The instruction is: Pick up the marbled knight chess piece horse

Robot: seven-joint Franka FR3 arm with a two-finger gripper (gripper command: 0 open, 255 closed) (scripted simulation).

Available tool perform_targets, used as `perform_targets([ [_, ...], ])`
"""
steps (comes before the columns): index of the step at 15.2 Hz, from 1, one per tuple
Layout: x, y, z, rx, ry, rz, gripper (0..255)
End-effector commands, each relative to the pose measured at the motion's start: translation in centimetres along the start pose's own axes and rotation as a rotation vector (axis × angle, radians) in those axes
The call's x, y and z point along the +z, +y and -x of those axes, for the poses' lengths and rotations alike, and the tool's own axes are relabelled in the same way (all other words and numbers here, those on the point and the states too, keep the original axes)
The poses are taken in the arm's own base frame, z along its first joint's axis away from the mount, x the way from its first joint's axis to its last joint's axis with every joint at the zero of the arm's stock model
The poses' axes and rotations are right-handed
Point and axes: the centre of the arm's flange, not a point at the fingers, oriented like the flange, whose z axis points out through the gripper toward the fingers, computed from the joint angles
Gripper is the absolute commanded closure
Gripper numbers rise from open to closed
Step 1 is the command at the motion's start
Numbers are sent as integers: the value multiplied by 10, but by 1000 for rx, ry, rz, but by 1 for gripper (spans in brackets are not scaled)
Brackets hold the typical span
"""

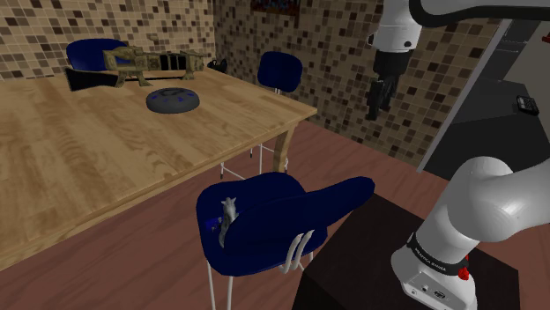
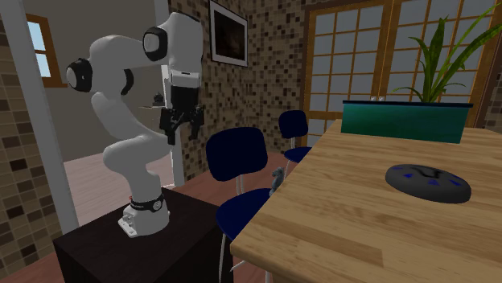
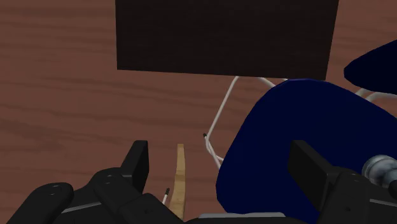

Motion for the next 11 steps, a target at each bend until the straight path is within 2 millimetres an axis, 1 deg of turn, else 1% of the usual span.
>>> perform_targets([
  [1,0,0,0,0,0,0,0],
  [11,39,-106,-66,-25,-7,-12,0],
])
